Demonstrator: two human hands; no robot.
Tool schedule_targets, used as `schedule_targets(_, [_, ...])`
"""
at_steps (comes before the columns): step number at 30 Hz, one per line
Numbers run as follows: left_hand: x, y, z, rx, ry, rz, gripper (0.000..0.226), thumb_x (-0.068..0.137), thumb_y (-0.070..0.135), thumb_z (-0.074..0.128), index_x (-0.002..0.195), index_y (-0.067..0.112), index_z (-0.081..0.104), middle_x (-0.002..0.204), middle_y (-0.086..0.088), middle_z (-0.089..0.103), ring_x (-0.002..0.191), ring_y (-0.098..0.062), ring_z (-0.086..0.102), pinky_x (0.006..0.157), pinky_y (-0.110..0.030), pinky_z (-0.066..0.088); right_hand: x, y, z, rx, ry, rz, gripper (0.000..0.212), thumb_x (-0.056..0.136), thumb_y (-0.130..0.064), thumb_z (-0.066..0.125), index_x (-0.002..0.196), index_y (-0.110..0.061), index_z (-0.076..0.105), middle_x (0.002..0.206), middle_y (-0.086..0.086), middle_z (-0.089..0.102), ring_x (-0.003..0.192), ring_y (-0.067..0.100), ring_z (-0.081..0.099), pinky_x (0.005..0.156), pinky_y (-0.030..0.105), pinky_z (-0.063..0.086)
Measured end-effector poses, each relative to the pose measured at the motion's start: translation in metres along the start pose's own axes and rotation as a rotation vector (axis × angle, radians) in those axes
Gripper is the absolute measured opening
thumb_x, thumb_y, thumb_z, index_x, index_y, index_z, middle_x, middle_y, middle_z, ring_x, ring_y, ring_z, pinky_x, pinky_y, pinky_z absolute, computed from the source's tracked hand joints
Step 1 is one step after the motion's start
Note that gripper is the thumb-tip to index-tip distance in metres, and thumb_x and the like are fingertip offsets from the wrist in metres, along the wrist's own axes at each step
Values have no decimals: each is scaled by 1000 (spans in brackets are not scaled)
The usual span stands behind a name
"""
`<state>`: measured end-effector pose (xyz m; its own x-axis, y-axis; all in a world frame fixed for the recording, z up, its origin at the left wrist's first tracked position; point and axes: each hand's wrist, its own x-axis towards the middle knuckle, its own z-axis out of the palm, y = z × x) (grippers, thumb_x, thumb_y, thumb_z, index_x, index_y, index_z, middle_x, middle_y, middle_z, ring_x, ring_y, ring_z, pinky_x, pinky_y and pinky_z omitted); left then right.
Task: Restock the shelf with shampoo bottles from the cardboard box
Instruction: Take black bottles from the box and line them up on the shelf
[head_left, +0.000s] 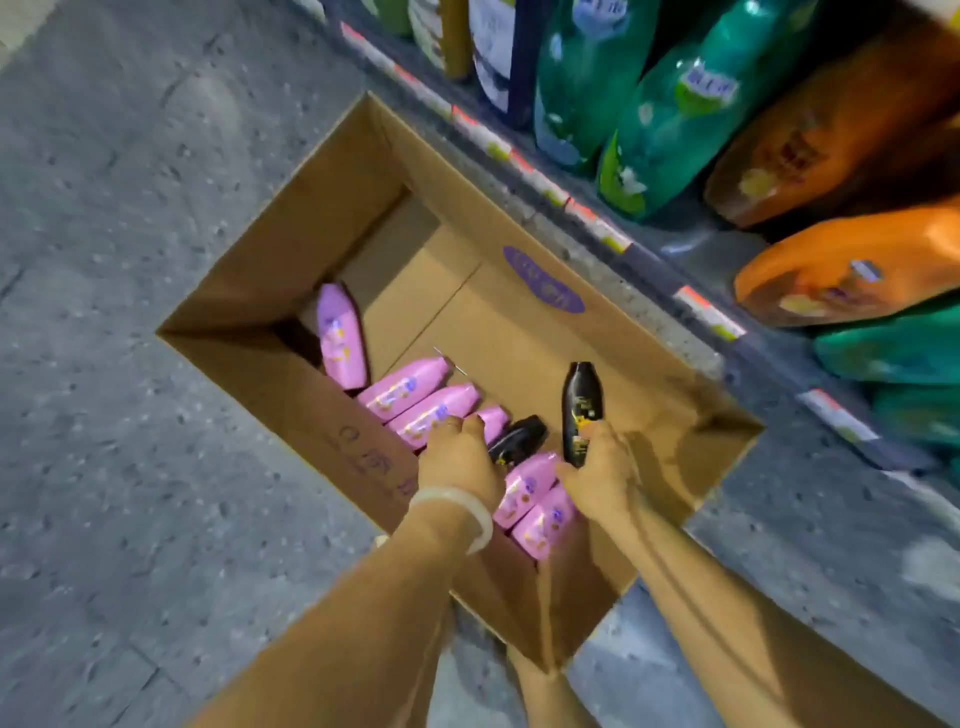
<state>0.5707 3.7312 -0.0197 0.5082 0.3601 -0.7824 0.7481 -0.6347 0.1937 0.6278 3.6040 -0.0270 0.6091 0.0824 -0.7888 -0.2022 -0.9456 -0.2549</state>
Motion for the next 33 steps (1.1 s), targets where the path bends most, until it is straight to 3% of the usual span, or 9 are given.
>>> schedule_targets(7, [80,-24,97,104,-88,-16,46,84,24,59,125,9,45,126,-15,48,118,-34,47,97,-41,40,88,41,72,-18,120,197,59,78,-26,68,127,-7,43,122,18,51,111,36,55,94,40,45])
schedule_targets(13, [103,-33,136,202,-101,-113,52,84,22,58,130,8,37,133,-13,43,123,-33,42,102,-43,36,131,63,96,6,154,265,80,73,-29,73,136,-7,28,131,19,43,121,38,44,97,41,41])
schedule_targets(17, [119,-42,156,167,2,-181,42,86,17,53,125,8,39,128,-13,46,119,-32,44,100,-43,38,154,69,108,-10,167,323,84,71,-32,74,135,-9,26,134,20,41,121,39,43,94,42,45])
schedule_targets(22, [125,-51,171,210,83,-73,41,83,20,60,118,7,42,121,-15,48,110,-34,48,92,-44,42,163,78,114,-144,208,289,84,70,-32,75,133,-2,27,133,20,38,119,39,44,90,39,43])
schedule_targets(25, [127,-48,167,252,131,43,42,71,19,73,104,5,50,100,-16,60,90,-35,59,76,-42,48,166,76,117,-70,214,289,81,68,-33,74,131,-3,32,129,17,45,113,37,51,83,37,47])
schedule_targets(28, [125,-49,158,87,6,86,41,78,22,66,111,8,46,105,-11,57,98,-30,55,86,-38,43,166,72,109,31,134,309,77,71,-25,72,131,-2,29,121,14,49,104,32,53,70,28,37])
schedule_targets(31, [121,-47,140,-287,12,-82,36,76,20,69,107,10,54,95,-3,54,82,-22,53,71,-27,40,157,66,97,161,79,312,78,65,-20,77,125,-3,30,104,8,43,88,24,44,68,27,32])
schedule_targets(33, [111,-43,127,-521,-72,-171,31,77,18,70,104,13,56,87,0,57,78,-19,53,70,-25,39,145,61,93,187,57,266,79,61,-20,80,122,-4,32,109,12,47,95,27,50,72,28,36])
